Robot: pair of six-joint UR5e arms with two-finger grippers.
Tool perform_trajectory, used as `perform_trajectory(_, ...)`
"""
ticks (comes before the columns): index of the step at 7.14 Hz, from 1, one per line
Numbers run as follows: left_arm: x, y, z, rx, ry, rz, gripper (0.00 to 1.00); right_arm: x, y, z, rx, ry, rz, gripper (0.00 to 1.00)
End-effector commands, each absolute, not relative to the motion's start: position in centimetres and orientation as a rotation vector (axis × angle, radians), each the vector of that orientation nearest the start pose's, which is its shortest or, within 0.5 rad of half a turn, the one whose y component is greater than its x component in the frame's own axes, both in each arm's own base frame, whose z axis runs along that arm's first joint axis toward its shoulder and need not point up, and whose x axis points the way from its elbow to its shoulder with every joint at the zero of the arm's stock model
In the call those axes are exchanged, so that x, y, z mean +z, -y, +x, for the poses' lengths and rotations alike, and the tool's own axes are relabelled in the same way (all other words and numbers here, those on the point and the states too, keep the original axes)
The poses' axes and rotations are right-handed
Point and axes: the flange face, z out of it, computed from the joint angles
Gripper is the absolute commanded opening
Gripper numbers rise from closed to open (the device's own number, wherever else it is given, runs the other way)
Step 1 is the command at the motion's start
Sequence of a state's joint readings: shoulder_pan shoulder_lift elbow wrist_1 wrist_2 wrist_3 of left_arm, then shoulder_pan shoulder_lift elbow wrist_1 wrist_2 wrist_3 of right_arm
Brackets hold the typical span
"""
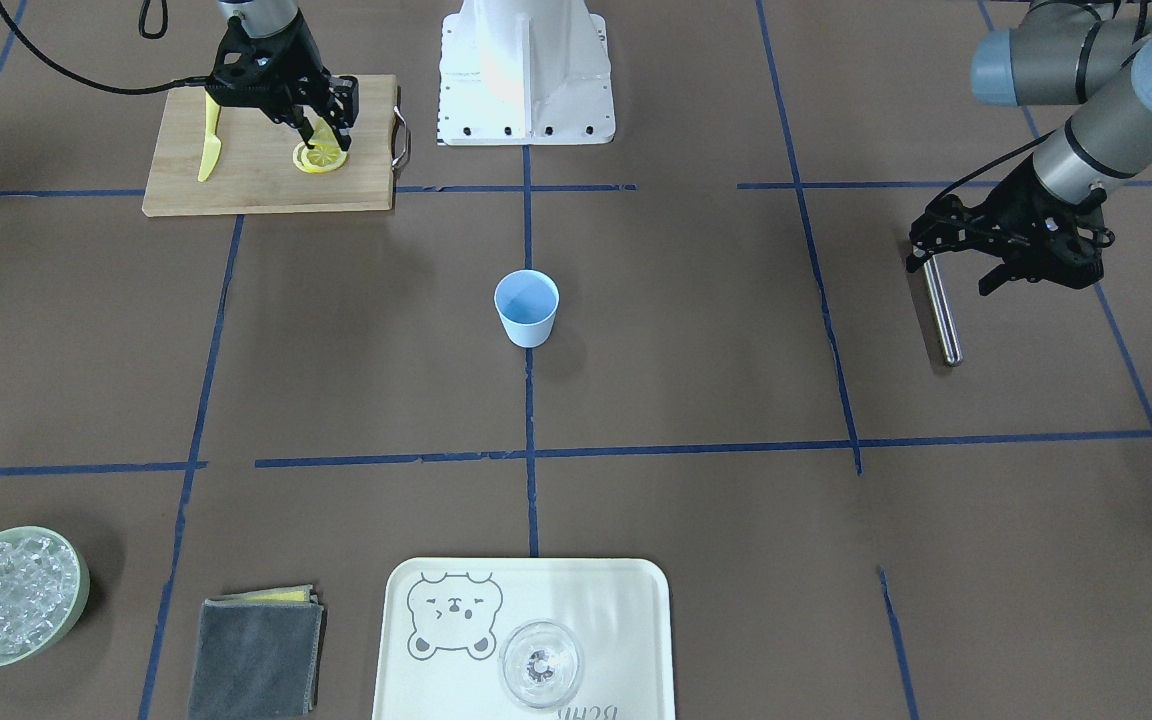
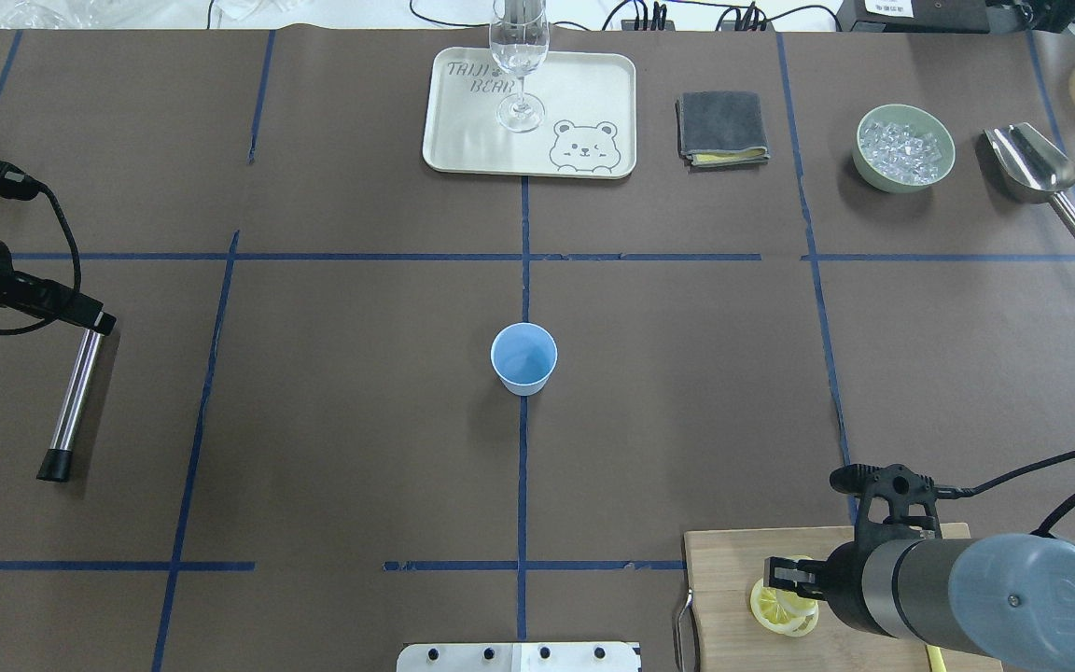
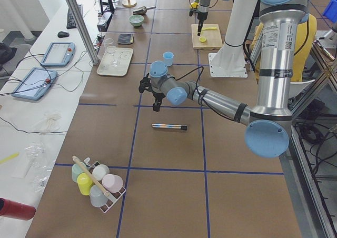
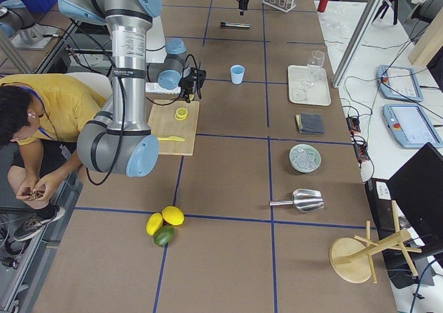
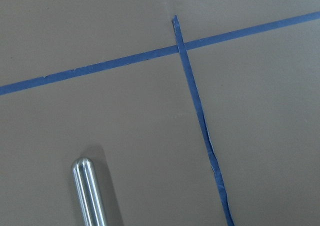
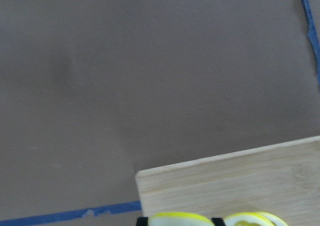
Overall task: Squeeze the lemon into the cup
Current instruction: 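Carry the lemon slice with right gripper over the blue cup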
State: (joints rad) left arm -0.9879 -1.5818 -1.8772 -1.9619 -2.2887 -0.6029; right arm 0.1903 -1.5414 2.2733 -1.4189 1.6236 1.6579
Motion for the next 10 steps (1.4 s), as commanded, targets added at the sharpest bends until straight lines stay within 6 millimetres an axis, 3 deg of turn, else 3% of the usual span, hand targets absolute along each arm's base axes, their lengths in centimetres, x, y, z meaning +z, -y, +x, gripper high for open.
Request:
perform_trajectory(1,45.8,45.6,22.0,0.235,-0.947,0.175,0.99,25.0,27.0,-46.0,0.320,0.943,0.044,0.50)
perform_trajectory(3,45.7,45.6,21.9,0.236,-0.948,0.178,0.99,19.6,33.2,-51.8,0.387,0.979,0.079,0.51)
perform_trajectory(5,45.8,45.5,21.9,0.235,-0.947,0.175,0.99,17.0,37.4,-52.8,0.438,0.989,0.109,0.51)
perform_trajectory(7,45.6,45.5,21.8,0.235,-0.949,0.180,0.99,15.2,39.3,-54.1,0.455,0.990,0.119,0.53)
perform_trajectory(10,45.4,45.5,21.8,0.235,-0.950,0.182,0.99,15.7,39.8,-55.0,0.459,0.972,0.114,0.57)
